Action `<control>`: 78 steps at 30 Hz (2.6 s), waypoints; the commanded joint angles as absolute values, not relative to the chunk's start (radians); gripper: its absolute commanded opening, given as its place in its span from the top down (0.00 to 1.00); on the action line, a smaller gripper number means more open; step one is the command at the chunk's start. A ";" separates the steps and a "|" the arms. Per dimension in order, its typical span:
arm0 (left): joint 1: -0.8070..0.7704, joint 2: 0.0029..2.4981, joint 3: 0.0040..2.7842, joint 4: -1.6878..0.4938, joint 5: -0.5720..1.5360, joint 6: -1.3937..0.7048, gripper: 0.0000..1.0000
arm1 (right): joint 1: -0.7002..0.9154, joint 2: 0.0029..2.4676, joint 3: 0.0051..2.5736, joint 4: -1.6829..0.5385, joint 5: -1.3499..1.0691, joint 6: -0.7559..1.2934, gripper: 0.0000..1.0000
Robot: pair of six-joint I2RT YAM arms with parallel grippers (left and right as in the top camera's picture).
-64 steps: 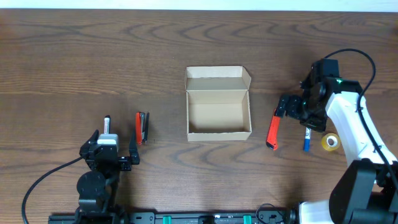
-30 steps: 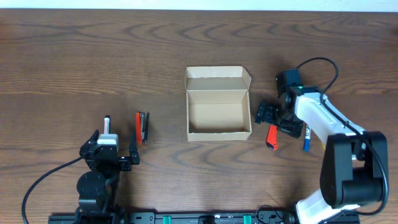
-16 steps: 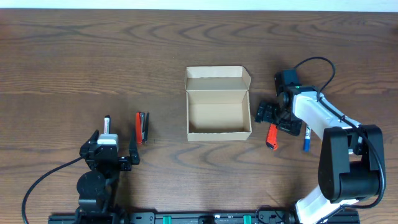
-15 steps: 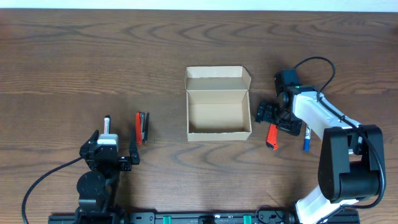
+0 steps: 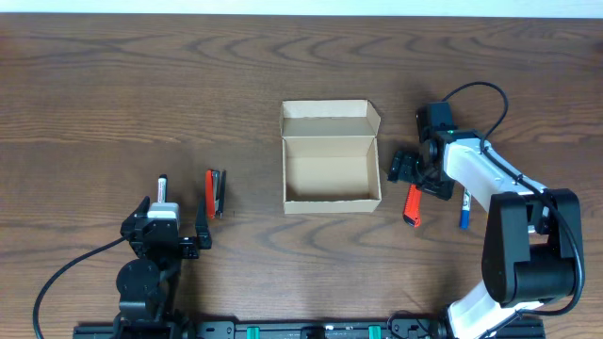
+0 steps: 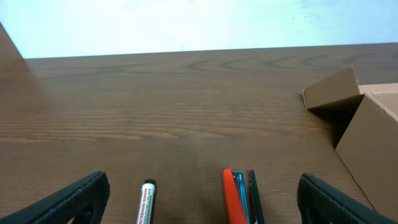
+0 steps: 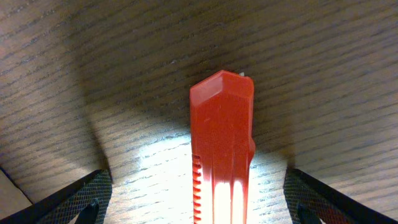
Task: Pack container
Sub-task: 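Lower the right gripper and grasp the red box cutter, then carry the box cutter into the cardboard box and release it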
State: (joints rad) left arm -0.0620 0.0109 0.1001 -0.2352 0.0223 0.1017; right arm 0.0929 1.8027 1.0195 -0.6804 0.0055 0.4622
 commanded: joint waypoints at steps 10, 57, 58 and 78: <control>-0.065 0.005 0.074 -0.246 0.017 0.098 0.05 | 0.086 1.831 0.911 -0.612 -0.020 0.456 0.62; -0.065 0.005 0.074 -0.246 0.019 0.097 0.05 | 0.507 1.354 1.184 -0.813 -0.332 -0.671 0.99; -0.065 0.005 0.074 -0.246 0.019 0.097 0.05 | 0.508 1.356 1.184 -0.786 -0.333 -0.671 0.99; -0.065 0.005 0.074 -0.246 0.019 0.097 0.05 | 0.499 1.740 1.479 -1.042 -0.346 -0.957 0.99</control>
